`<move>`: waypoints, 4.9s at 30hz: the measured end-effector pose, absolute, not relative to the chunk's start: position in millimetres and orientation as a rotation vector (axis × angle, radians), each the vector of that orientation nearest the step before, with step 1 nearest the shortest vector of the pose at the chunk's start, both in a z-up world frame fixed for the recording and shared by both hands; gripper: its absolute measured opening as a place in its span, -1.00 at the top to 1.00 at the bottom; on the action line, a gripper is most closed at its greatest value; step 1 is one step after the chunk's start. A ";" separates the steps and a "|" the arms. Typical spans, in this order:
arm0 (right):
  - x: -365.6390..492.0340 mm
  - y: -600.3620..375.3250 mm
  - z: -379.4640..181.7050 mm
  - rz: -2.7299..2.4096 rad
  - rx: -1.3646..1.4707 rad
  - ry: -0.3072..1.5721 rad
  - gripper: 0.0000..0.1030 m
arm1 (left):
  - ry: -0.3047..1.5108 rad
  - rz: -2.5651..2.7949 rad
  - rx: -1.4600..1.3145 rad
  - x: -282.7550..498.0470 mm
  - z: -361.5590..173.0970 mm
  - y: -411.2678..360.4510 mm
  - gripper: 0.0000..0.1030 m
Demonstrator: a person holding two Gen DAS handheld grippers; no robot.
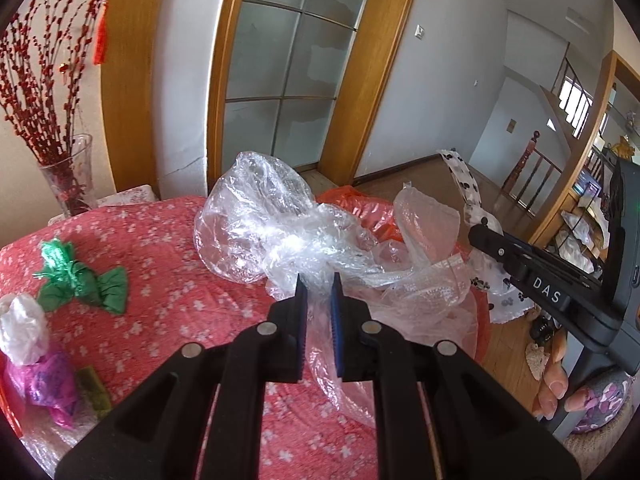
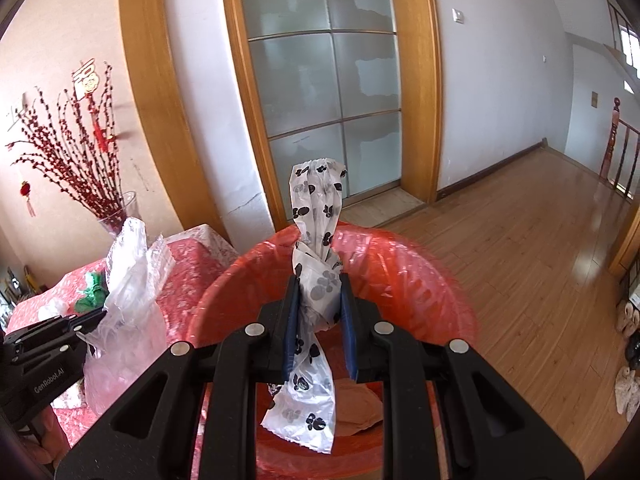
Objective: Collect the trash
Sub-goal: 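Carry the paw-print bag and bubble wrap over the wastebasket and release them, then grasp the clear white plastic bag with the right tool while the left tool reaches the orange bag, then close the left tool on the orange plastic bag and lift it, then carry the orange and white bags over the wastebasket and open both tools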
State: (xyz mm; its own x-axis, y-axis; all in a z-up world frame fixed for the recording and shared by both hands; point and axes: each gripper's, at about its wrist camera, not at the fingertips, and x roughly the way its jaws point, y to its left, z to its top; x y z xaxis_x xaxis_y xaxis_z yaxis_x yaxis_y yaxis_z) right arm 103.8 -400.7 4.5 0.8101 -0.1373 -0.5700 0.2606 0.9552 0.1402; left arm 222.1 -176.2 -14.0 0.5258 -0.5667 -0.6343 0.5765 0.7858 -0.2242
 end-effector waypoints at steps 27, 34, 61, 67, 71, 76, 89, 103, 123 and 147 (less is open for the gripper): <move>105.1 -440.3 -16.7 -0.300 0.280 0.624 0.24 | 0.824 -0.695 0.053 228.9 -49.5 -216.5 0.39; 105.7 -423.2 -15.4 -0.275 0.234 0.624 0.24 | 0.759 -0.614 0.050 217.3 -37.0 -166.7 0.36; 162.4 -153.7 -9.8 0.311 0.018 0.661 0.24 | 0.645 -0.043 -0.124 177.4 -9.8 127.8 0.26; 177.7 -99.7 -9.8 0.398 -0.038 0.658 0.23 | 0.673 -0.006 -0.180 176.0 -21.5 156.1 0.26; 193.7 -74.6 -15.9 0.430 -0.047 0.682 0.15 | 0.680 0.008 -0.189 174.7 -26.3 162.6 0.26; 203.5 -60.9 -32.6 0.436 -0.082 0.735 0.12 | 0.687 0.018 -0.195 172.6 -29.1 170.0 0.26; 209.8 -68.6 -47.8 0.401 -0.080 0.771 0.46 | 0.711 -0.022 -0.179 189.1 -33.8 155.6 0.26; 196.6 -111.6 -33.0 0.360 -0.001 0.722 0.70 | 0.760 -0.103 -0.175 222.8 -35.0 117.3 0.21; 175.0 -169.8 -34.2 0.278 0.042 0.714 0.73 | 0.882 -0.053 -0.152 233.1 -64.7 95.1 0.36; 143.6 -212.7 -9.2 0.232 0.083 0.648 0.73 | 0.748 -0.128 -0.192 200.8 -9.8 103.3 0.68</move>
